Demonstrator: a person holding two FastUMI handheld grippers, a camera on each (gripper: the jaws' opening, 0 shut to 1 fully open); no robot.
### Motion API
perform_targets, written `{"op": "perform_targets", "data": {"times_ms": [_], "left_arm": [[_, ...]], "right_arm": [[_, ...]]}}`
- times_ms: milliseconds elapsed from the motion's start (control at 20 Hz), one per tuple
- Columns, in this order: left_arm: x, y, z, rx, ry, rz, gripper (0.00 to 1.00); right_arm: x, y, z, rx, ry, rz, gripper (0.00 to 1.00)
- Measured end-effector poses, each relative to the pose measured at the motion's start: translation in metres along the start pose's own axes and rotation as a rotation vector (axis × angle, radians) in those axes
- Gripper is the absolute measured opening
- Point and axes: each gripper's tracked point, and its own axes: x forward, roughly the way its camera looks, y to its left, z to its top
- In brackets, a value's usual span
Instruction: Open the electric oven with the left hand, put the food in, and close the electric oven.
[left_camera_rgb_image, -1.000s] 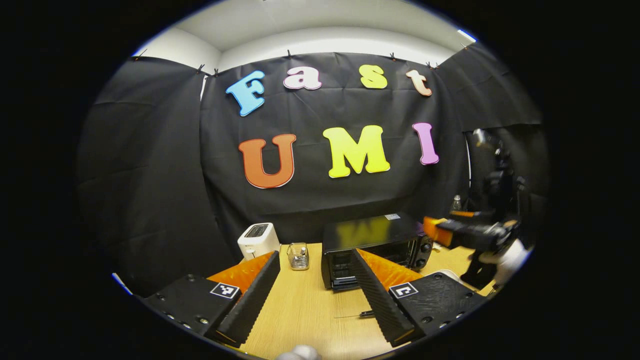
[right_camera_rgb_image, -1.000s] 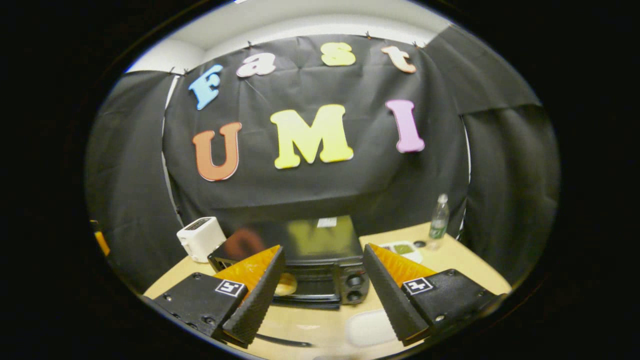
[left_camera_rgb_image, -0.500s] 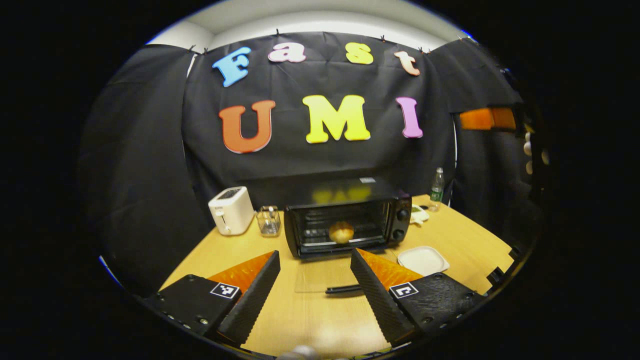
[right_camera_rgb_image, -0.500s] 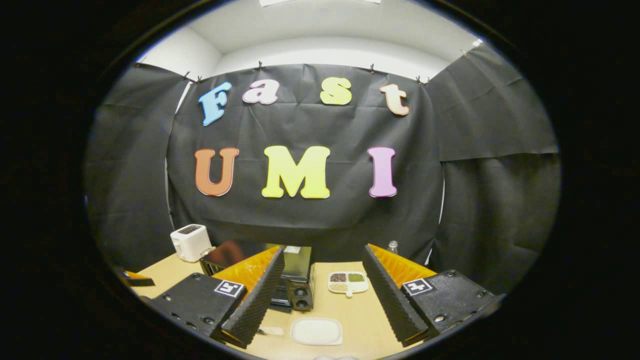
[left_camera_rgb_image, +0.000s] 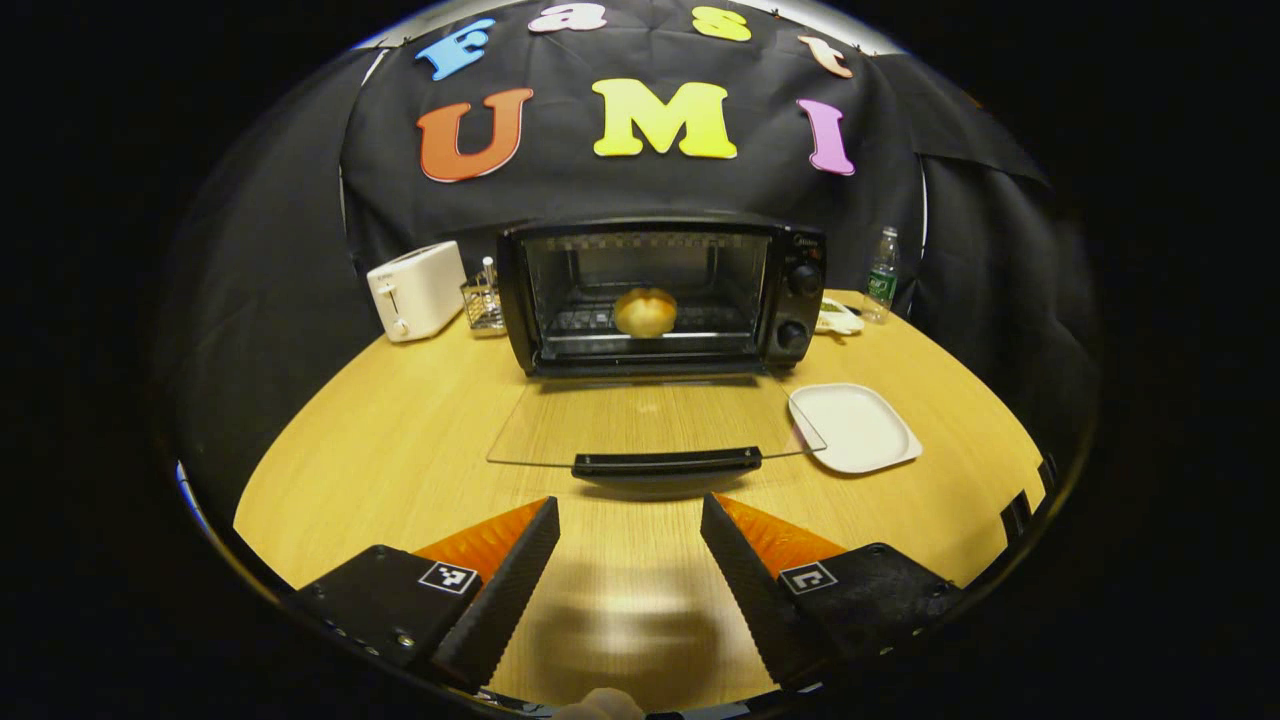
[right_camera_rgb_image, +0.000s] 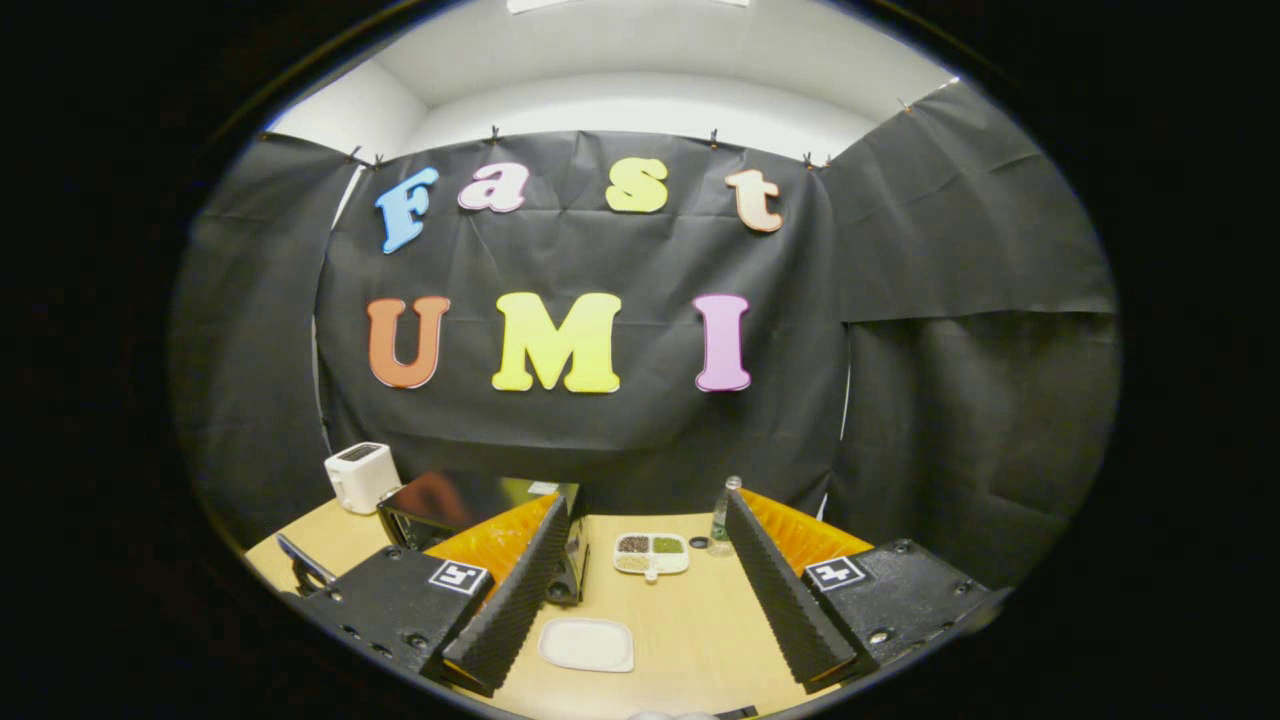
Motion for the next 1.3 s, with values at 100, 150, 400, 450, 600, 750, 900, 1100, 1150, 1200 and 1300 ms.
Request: {"op": "perform_targets", "data": {"times_ms": [100, 150, 400, 450, 600, 750, 900, 1100, 1150, 1200, 1300], "left_arm": [[0.015, -0.003, -0.008, 0.000, 0.021, 0.005, 0.94], [0.023, -0.008, -0.014, -0.007, 0.038, -0.007, 0.94], [0.049, -0.019, -0.022, -0.004, 0.067, -0.022, 0.94], [0.053, -0.020, -0.024, 0.003, 0.073, -0.022, 0.94], [0.063, -0.019, -0.030, 0.012, 0.097, -0.023, 0.94], [0.072, -0.018, -0.027, 0.020, 0.093, -0.023, 0.95], [0.073, -0.018, -0.026, 0.020, 0.097, -0.022, 0.93], [0.069, -0.019, -0.019, 0.004, 0.097, -0.025, 0.93], [0.066, -0.018, -0.016, 0.005, 0.094, -0.025, 0.93], [0.064, -0.018, -0.011, 0.003, 0.089, -0.025, 0.93], [0.060, -0.019, 0.002, -0.004, 0.080, -0.029, 0.93]], "right_arm": [[0.001, 0.000, 0.000, 0.012, 0.005, 0.004, 0.96], [0.003, -0.001, -0.002, 0.015, 0.006, 0.007, 0.96], [0.007, -0.001, 0.006, 0.012, -0.004, 0.005, 1.00], [0.007, 0.000, 0.009, 0.012, -0.014, 0.008, 0.96], [0.011, 0.005, 0.016, 0.016, -0.028, 0.015, 0.96], [0.015, 0.004, 0.017, 0.021, -0.029, 0.014, 0.96], [0.016, 0.002, 0.014, 0.023, -0.019, 0.010, 0.96], [0.019, 0.001, 0.013, 0.033, -0.012, 0.011, 1.00], [0.019, 0.001, 0.011, 0.038, -0.010, 0.014, 1.00], [0.020, 0.001, 0.011, 0.044, -0.008, 0.016, 1.00], [0.022, 0.000, 0.011, 0.056, -0.008, 0.017, 1.00]]}}
